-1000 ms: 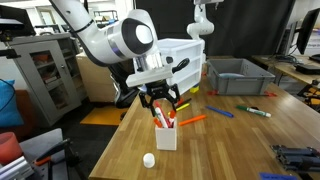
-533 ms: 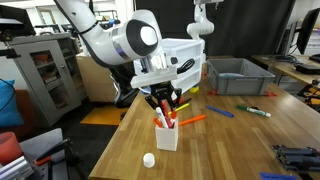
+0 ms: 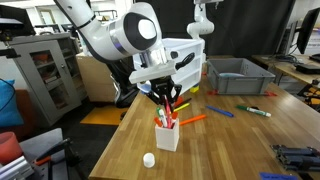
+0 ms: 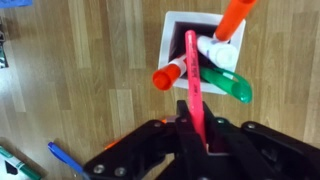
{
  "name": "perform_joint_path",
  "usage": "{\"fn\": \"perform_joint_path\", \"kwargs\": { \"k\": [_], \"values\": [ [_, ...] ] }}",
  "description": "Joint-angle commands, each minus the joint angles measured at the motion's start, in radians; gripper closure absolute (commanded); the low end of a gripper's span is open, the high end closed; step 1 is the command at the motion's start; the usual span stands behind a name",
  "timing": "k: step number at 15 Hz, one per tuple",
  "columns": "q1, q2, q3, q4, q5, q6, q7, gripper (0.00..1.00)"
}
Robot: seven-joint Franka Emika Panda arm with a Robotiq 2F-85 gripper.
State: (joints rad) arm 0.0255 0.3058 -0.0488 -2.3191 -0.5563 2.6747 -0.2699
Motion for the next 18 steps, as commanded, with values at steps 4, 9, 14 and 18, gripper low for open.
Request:
{"fn": "perform_joint_path", "kwargs": {
  "k": [4, 9, 14, 18],
  "values": [
    [-0.014, -0.184, 0.025, -0.146, 0.137, 0.047, 0.048, 0.97],
    [-0.035, -0.253, 0.073, -0.183, 0.562, 0.106, -0.102, 0.97],
    [-0.037, -0.245, 0.078, -0.133, 0.794, 0.178, -0.225, 0.97],
    [-0.020, -0.224, 0.090, -0.126, 0.998, 0.147, -0.374, 0.97]
  ]
}}
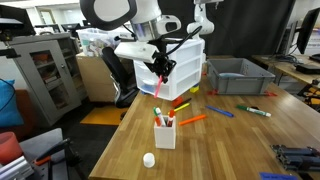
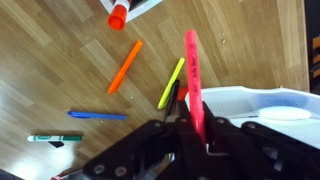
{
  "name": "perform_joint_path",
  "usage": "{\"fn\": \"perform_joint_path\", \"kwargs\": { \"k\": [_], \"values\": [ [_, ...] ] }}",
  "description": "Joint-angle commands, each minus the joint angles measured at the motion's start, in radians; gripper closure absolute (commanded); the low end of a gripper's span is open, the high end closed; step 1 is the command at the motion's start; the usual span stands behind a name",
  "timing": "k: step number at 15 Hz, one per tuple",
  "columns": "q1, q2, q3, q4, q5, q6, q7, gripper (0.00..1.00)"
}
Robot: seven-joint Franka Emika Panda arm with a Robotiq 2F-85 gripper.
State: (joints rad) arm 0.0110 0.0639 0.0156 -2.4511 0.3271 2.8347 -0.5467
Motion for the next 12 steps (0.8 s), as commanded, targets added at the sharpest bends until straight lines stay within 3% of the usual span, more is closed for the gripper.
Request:
{"fn": "perform_joint_path", "kwargs": {
  "k": [1, 6, 12],
  "values": [
    [-0.004, 0.021, 0.032, -0.001, 0.141, -0.024, -0.120, 0.97],
    [0.011, 0.036, 0.067, -0.073, 0.202, -0.094, -0.189, 0.97],
    [0.020, 0.146, 0.125, -0.128, 0.008, -0.082, -0.132, 0.97]
  ]
}}
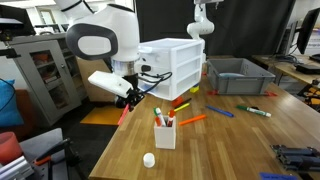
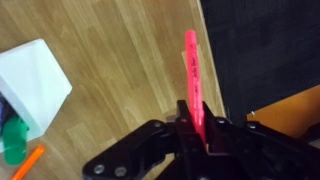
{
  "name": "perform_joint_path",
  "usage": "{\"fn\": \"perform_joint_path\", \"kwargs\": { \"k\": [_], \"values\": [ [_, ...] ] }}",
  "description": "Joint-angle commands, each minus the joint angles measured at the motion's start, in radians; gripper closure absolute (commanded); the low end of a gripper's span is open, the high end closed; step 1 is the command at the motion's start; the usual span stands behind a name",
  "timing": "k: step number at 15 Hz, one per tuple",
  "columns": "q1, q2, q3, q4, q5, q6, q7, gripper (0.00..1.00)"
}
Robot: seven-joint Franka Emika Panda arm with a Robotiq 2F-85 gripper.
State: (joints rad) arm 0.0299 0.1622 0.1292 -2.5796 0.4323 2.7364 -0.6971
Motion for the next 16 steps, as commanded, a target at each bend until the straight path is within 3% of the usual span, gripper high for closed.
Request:
{"fn": "perform_joint_path", "kwargs": {
  "k": [1, 8, 13, 14, 15, 16],
  "values": [
    [0.009, 0.077, 0.010, 0.006, -0.162, 0.024, 0.046, 0.97],
    [0.056, 0.168, -0.036, 0.055, -0.592, 0.014, 0.260, 0.97],
    [0.066, 0.199, -0.054, 0.105, -0.730, -0.002, 0.318, 0.96],
    [0.070, 0.207, -0.062, 0.113, -0.752, -0.003, 0.326, 0.92],
    [0.079, 0.217, -0.079, 0.124, -0.781, -0.001, 0.345, 0.72],
    [0.081, 0.226, -0.089, 0.133, -0.799, 0.000, 0.359, 0.60]
  ]
}}
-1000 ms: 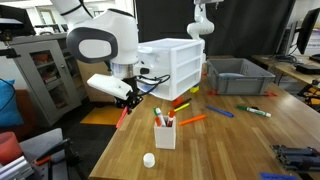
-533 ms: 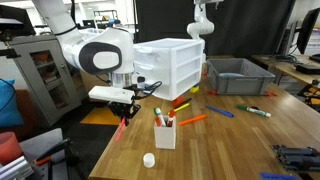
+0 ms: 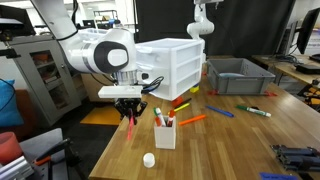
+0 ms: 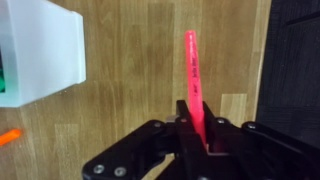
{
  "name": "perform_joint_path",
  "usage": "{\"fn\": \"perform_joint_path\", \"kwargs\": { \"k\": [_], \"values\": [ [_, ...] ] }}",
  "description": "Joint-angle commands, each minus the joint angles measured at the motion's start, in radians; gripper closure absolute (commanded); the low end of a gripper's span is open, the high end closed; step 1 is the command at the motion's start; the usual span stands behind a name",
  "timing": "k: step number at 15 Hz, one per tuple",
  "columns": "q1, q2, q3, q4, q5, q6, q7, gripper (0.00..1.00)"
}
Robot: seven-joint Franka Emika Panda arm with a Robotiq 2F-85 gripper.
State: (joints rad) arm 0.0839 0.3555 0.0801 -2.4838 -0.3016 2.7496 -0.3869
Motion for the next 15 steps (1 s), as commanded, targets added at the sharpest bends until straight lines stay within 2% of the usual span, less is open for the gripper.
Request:
{"fn": "perform_joint_path", "kwargs": {
  "k": [1, 9, 15],
  "values": [
    [0.024, 0.041, -0.043, 0.046, -0.071, -0.013, 0.056, 0.55],
    [-0.014, 0.030, -0.023, 0.061, -0.031, -0.013, 0.040, 0.00],
    [-0.077, -0.036, 0.073, 0.030, 0.161, -0.043, 0.010, 0.00]
  ]
}}
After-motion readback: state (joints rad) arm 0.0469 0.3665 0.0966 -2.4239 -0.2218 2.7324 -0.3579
